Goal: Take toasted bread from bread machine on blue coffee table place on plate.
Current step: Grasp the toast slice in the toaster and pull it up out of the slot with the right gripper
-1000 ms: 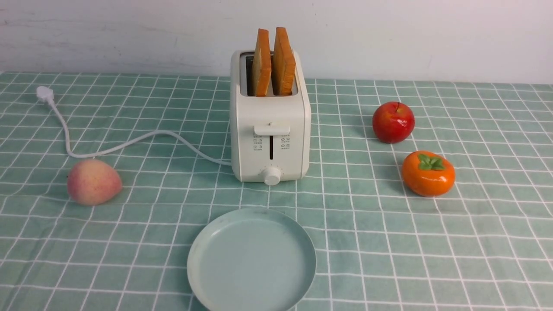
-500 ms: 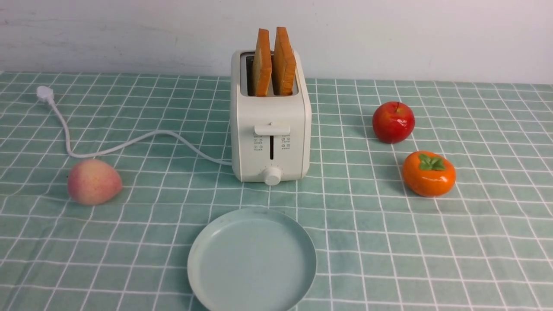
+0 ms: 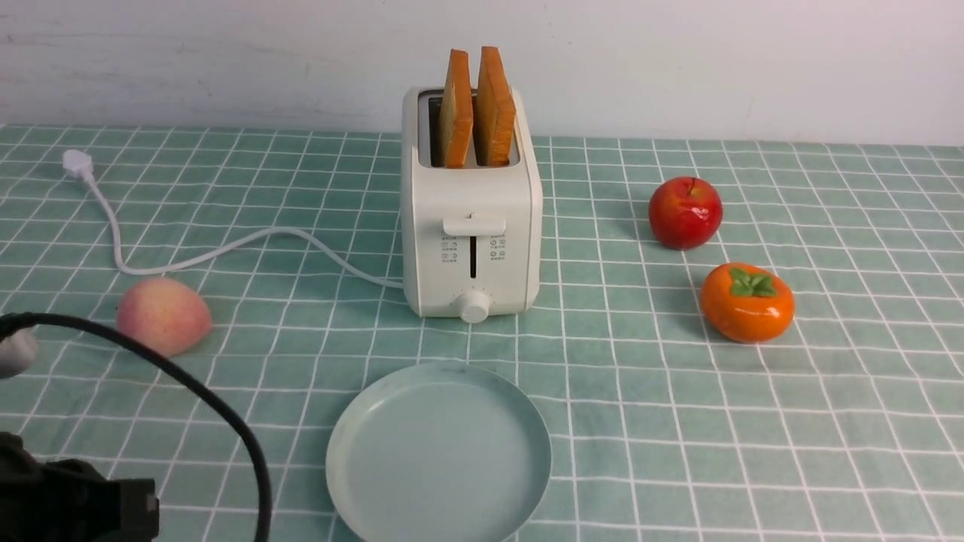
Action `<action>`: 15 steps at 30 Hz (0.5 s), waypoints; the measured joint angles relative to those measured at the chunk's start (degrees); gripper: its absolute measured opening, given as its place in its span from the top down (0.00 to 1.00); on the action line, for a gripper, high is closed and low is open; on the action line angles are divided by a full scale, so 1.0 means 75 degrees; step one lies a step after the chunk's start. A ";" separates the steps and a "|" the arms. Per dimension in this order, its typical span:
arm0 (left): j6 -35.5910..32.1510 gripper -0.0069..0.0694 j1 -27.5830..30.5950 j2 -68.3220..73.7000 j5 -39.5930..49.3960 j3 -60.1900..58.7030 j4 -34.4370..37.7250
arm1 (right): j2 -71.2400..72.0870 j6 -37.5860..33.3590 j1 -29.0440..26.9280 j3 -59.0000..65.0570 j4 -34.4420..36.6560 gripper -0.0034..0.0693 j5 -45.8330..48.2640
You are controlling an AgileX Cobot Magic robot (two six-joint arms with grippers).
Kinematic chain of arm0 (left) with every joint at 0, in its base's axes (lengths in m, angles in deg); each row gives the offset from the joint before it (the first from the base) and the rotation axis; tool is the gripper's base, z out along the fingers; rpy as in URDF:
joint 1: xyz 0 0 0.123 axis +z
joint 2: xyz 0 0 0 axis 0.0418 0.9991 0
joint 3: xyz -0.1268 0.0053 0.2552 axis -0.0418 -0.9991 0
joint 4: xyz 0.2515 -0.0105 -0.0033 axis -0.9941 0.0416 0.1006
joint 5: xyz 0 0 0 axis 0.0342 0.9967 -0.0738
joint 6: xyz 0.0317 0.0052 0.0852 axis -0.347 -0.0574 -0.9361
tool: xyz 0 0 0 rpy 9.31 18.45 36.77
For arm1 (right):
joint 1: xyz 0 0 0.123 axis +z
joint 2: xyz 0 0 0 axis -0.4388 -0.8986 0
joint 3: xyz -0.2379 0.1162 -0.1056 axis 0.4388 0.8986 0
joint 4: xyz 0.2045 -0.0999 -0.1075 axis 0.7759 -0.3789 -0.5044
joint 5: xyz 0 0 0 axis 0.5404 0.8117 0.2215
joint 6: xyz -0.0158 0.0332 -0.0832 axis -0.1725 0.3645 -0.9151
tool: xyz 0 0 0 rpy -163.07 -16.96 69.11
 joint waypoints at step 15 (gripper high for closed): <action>-0.0614 0.93 0.0000 0.0038 -0.0344 0.0002 0.0285 | -0.3871 -0.0572 0.1370 -0.3442 0.0218 0.85 0.0242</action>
